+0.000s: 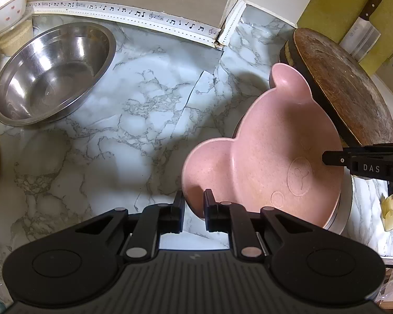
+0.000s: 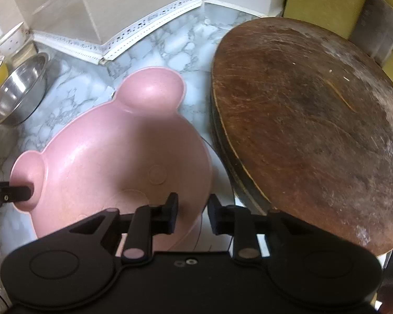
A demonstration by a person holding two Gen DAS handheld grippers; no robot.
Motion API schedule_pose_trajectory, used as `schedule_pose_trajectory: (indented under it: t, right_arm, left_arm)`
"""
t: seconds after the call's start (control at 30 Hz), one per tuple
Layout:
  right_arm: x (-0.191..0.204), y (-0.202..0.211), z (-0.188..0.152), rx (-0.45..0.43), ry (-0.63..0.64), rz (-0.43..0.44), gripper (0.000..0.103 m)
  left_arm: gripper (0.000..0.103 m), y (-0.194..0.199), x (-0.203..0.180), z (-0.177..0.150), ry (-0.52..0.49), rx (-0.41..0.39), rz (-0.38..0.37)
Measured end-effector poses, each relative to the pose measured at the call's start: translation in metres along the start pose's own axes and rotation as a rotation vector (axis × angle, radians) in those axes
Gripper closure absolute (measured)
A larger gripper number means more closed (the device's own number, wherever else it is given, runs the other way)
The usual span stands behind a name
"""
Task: Organize plates and bowls
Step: 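Open the left tool and release the pink bear-shaped bowl, then move the open left tool over the large steel bowl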
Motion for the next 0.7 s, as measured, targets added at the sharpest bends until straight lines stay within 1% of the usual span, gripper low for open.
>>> schedule_pose_trajectory:
  t: [0.07,0.17,0.2,0.23,0.27,0.33,0.37,0.43,0.47,0.5,0.6,0.7]
  right_arm:
    - [0.000,0.001,-0.001,0.001,0.016,-0.005,0.072]
    - [0.001,0.008,-0.002,-0.013,0.043,-0.016,0.061]
    - [0.002,0.013,-0.002,-0.026,0.057,-0.016,0.054]
    - [0.004,0.018,-0.003,-0.038,0.068,-0.014,0.050]
    - [0.006,0.023,-0.003,-0.050,0.081,-0.009,0.048]
    - [0.014,0.035,-0.003,-0.071,0.112,0.007,0.045]
    - [0.019,0.041,-0.004,-0.081,0.123,0.019,0.044]
    - [0.030,0.052,-0.003,-0.098,0.151,0.051,0.038]
    - [0.036,0.057,-0.002,-0.110,0.163,0.064,0.038]
    - [0.044,0.061,-0.002,-0.120,0.178,0.076,0.038]
    - [0.066,0.070,0.001,-0.131,0.204,0.117,0.037]
    - [0.090,0.077,0.005,-0.148,0.227,0.163,0.031]
  left_arm:
    - [0.089,0.001,0.000,0.000,0.001,-0.004,-0.007]
    - [0.089,0.003,0.001,-0.001,0.012,-0.010,-0.019]
    - [0.089,0.004,0.001,-0.002,0.013,-0.014,-0.022]
    - [0.088,0.006,0.002,-0.003,0.015,-0.018,-0.024]
    - [0.086,0.008,0.002,-0.004,0.019,-0.023,-0.027]
    - [0.073,0.016,0.004,-0.008,0.030,-0.040,-0.046]
    - [0.070,0.019,0.005,-0.010,0.037,-0.052,-0.047]
    - [0.054,0.030,0.010,-0.012,0.050,-0.085,-0.037]
    - [0.051,0.035,0.012,-0.012,0.055,-0.101,-0.031]
    - [0.049,0.042,0.015,-0.013,0.062,-0.121,-0.023]
    - [0.049,0.058,0.023,-0.014,0.080,-0.166,-0.005]
    - [0.049,0.074,0.033,-0.016,0.098,-0.209,0.019]
Point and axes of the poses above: each gripper's, at about its wrist camera, not at the fingertips, and y roughly against the way its jaws point, x to its left, z to its top, the point moved 6 cm from there along -y, roughly the way its jaws point, and after that the axes turned 11 degrees about -y, right-handed, at the moved point
